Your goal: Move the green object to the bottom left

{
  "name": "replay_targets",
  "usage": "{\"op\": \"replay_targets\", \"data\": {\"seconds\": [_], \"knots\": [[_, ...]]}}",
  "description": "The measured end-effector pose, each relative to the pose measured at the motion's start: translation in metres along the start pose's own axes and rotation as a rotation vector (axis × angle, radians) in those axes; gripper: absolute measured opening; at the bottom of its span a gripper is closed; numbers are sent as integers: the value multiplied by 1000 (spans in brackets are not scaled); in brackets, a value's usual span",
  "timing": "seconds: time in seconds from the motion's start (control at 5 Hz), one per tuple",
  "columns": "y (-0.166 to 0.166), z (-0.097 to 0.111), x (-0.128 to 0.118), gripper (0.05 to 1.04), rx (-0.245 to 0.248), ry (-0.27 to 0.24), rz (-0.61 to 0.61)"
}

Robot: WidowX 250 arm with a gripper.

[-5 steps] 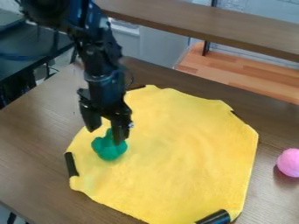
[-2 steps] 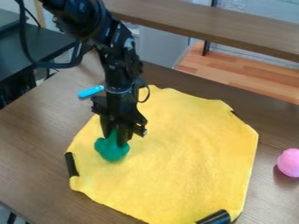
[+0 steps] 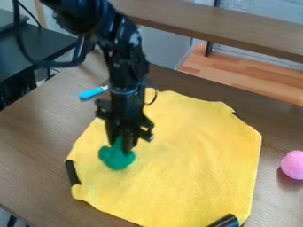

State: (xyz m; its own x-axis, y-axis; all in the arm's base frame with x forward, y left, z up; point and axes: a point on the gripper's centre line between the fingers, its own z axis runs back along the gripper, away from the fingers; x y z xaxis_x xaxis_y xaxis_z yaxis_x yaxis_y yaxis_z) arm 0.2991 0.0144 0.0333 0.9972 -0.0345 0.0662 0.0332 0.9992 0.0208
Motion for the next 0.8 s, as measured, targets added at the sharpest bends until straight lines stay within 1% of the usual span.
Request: {"op": "replay_targets", "data": {"seconds": [0.2,0.4,0.6,0.8], "knots": [[-24,24,-2,325,-45,-21,-32],[-61,47,-5,325,-84,-50,-102],[-100,58,-1,325,-114,-109,-210],[-127,62,11,325,-128,-139,-242]]}}
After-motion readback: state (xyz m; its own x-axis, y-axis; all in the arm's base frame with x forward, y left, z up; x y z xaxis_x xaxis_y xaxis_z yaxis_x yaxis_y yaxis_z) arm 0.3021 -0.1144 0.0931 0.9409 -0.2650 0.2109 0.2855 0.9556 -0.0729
